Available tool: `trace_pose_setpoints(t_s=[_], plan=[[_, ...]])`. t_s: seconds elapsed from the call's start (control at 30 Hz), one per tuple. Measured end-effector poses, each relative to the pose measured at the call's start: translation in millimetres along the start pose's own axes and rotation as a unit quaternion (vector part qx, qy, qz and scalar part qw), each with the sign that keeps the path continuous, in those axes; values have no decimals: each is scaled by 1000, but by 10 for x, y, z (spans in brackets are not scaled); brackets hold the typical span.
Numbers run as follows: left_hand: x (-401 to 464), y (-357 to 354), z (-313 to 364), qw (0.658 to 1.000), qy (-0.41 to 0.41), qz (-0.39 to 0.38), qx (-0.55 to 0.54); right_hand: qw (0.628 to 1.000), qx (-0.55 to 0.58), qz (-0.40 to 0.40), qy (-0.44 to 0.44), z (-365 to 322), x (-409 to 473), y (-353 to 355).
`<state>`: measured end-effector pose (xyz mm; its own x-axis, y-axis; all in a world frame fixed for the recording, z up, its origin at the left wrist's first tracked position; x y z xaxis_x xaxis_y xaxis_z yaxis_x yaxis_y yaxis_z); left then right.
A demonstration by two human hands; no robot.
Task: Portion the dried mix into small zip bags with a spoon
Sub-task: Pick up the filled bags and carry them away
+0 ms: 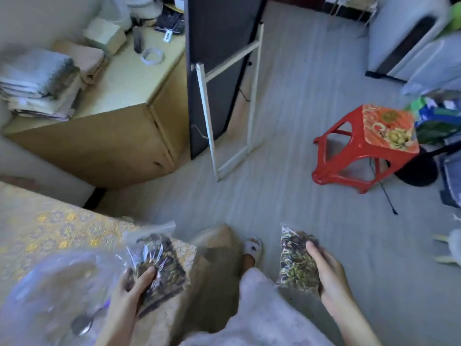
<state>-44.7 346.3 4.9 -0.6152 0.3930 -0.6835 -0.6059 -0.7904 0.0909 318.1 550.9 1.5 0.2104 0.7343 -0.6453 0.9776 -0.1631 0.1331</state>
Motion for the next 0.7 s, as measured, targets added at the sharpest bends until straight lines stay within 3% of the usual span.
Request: trace_pose_setpoints(t_s=[0.37, 0.7], plan=[[562, -2833, 1334, 987, -66, -144, 39, 994, -29, 44, 95, -1717, 1369, 271], [1245, -4026, 1962, 975, -57, -188, 105, 992, 43, 92, 73, -2478, 2305, 82]])
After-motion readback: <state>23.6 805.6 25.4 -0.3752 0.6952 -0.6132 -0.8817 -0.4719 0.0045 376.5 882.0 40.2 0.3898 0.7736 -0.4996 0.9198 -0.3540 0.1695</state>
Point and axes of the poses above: each hand's wrist, its own x-axis towards the middle knuckle, its own y-axis out of the back of the hand, z = x × y, the point moved 9 cm from there along x, towards the middle knuckle, and after that the axes turned 7 degrees about z, right-handed, at the moved point
